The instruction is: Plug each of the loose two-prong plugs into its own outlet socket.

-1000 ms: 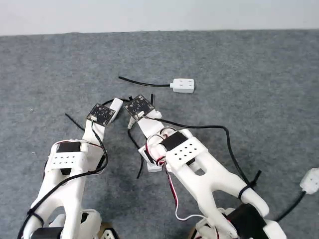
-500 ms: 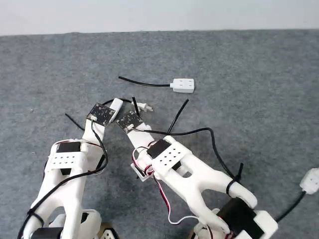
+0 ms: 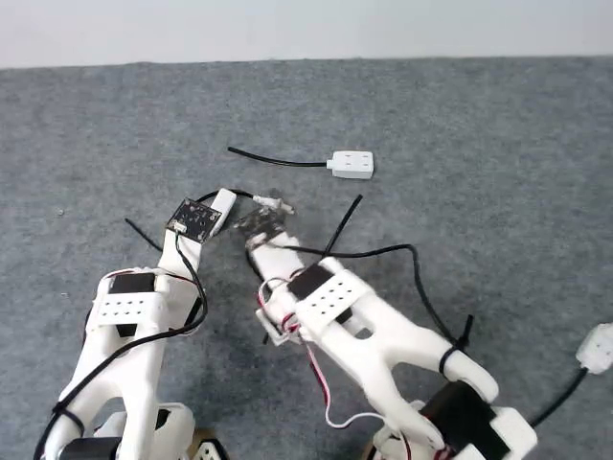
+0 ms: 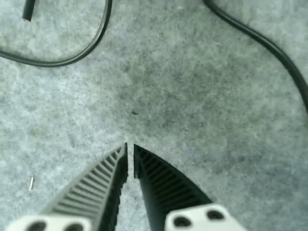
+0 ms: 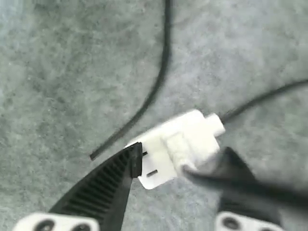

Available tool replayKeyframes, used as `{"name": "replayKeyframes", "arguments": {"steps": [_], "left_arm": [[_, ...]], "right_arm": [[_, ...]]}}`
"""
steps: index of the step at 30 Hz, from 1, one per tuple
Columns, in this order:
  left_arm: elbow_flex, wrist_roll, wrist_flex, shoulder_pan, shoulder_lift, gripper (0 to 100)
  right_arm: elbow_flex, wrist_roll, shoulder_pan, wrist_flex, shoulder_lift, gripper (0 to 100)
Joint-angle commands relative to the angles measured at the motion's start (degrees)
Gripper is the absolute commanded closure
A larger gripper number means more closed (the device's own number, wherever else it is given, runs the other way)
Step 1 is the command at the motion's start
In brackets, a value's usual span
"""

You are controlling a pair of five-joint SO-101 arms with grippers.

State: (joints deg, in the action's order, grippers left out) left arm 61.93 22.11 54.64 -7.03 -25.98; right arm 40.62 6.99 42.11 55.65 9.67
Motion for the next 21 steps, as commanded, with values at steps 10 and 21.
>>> {"name": "replayKeyframes", "arguments": {"steps": [10,21], "left_arm": [[-2.9,0.6,-1.4,0.0,0.0,99],[-2.9,0.6,-1.9,0.0,0.0,99]], "right_arm": [[-0.9,6.7,0.1,-1.6,4.4,81.3],[-0.6,7.0,0.0,-3.9,2.9,73.9]]}}
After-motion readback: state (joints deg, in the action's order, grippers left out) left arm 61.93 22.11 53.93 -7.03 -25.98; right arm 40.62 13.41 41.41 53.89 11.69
